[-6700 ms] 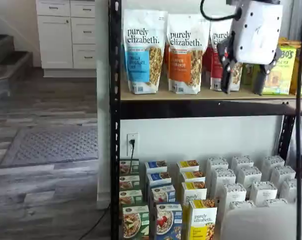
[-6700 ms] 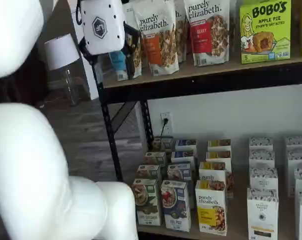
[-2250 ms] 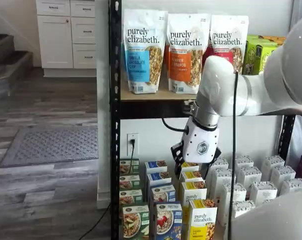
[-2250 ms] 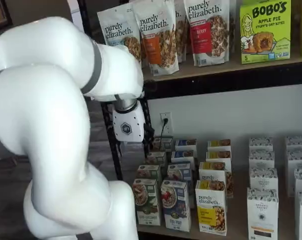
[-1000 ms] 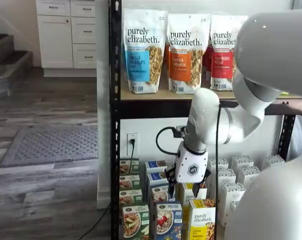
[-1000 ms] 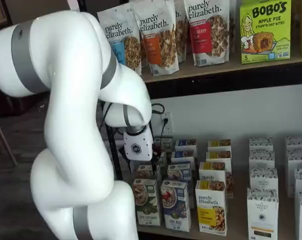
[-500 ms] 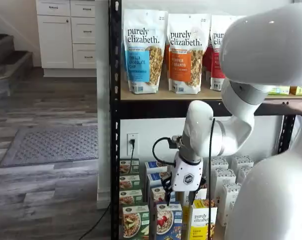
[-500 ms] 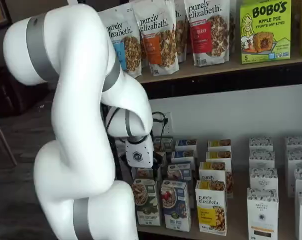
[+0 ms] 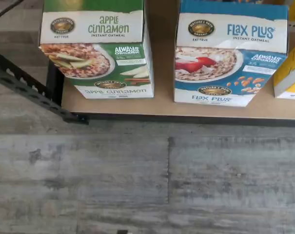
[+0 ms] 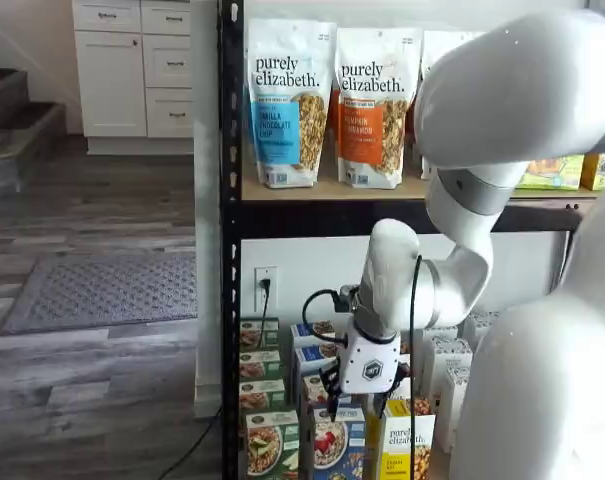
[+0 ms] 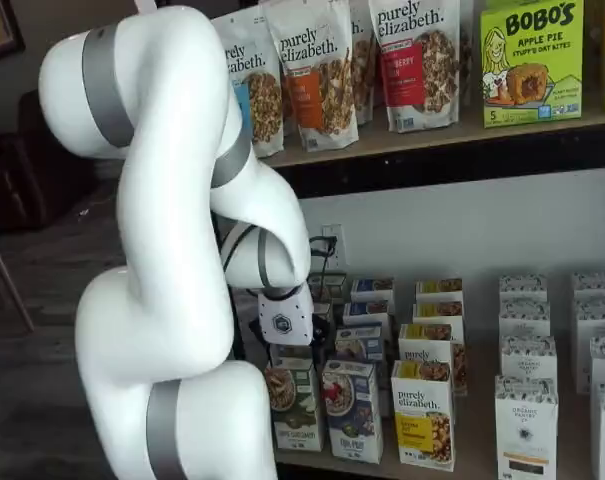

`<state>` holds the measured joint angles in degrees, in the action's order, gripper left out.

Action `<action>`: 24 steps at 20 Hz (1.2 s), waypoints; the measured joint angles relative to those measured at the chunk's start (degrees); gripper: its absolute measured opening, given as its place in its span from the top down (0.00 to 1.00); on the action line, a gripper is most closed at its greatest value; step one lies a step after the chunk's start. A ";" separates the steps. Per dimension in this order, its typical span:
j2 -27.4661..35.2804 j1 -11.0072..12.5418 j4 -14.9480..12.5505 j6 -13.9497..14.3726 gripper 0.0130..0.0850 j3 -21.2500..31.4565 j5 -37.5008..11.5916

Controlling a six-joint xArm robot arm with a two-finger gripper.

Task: Pick up the blue and white box that is on the bottom shelf, the second box from the left

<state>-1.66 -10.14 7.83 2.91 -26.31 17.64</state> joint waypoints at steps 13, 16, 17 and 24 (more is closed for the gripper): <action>8.56 0.42 1.63 -2.32 0.00 -3.61 -5.42; 10.48 0.45 2.31 -3.06 0.00 -4.74 -6.21; 11.03 0.50 2.24 -3.04 0.00 -5.08 -6.41; 15.74 0.69 4.22 -5.28 0.00 -7.91 -8.26</action>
<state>14.08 -9.45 12.05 -2.38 -34.22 9.38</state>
